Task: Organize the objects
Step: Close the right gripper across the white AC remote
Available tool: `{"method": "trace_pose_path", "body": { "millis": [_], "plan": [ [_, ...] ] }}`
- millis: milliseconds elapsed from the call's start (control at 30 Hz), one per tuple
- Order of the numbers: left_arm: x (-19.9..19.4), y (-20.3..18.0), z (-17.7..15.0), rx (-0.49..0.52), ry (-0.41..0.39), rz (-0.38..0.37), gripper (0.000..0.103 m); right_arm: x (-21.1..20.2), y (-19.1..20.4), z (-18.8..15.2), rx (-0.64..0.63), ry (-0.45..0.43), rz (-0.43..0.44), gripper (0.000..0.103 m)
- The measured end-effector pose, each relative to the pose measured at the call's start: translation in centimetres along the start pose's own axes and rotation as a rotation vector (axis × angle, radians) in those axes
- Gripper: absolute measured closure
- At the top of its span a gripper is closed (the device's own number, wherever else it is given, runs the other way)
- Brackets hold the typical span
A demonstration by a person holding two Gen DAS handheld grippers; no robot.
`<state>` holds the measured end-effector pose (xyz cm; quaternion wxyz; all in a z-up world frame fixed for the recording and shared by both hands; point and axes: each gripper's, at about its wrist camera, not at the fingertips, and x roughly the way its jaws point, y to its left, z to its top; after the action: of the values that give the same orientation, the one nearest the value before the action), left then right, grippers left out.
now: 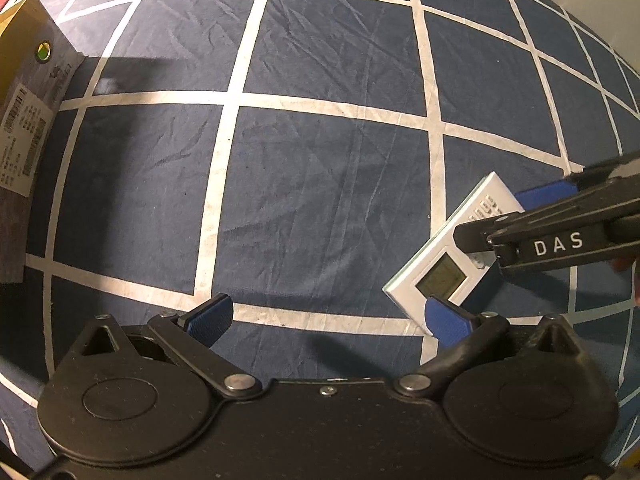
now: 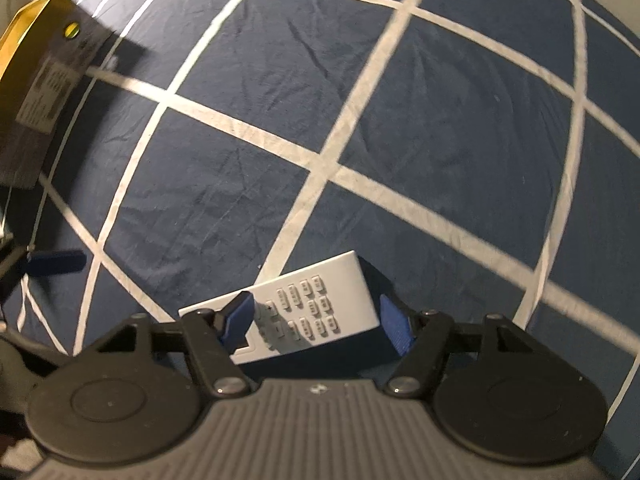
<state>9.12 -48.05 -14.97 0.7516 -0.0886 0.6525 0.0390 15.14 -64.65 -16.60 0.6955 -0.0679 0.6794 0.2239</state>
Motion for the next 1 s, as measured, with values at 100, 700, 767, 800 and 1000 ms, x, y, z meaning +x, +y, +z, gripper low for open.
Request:
{"method": "trace_pose_path", "body": {
  "millis": [100, 700, 767, 800, 1000],
  "plan": [
    [0.2, 0.2, -0.2, -0.005, 0.002, -0.011, 0.000, 0.1, 0.2, -0.7, 0.087, -0.005, -0.005, 0.035],
    [1.0, 2.8, -2.3, -0.073, 0.008, -0.065, 0.000, 0.9, 3.4, -3.7, 0.389, -0.010, -0.005, 0.034],
    [1.1, 2.9, -2.4, -0.091, 0.011, -0.072, 0.000, 0.9, 3.6, -3.6, 0.339, -0.017, -0.009, 0.034],
    [1.1, 2.9, -2.5, -0.101, 0.010, -0.079, 0.000, 0.9, 3.7, -3.5, 0.307, -0.021, -0.009, 0.034],
    [1.3, 2.4, -2.6, -0.137, 0.003, -0.095, 0.000, 0.7, 3.5, -3.1, 0.182, -0.010, 0.023, 0.034]
  ]
}}
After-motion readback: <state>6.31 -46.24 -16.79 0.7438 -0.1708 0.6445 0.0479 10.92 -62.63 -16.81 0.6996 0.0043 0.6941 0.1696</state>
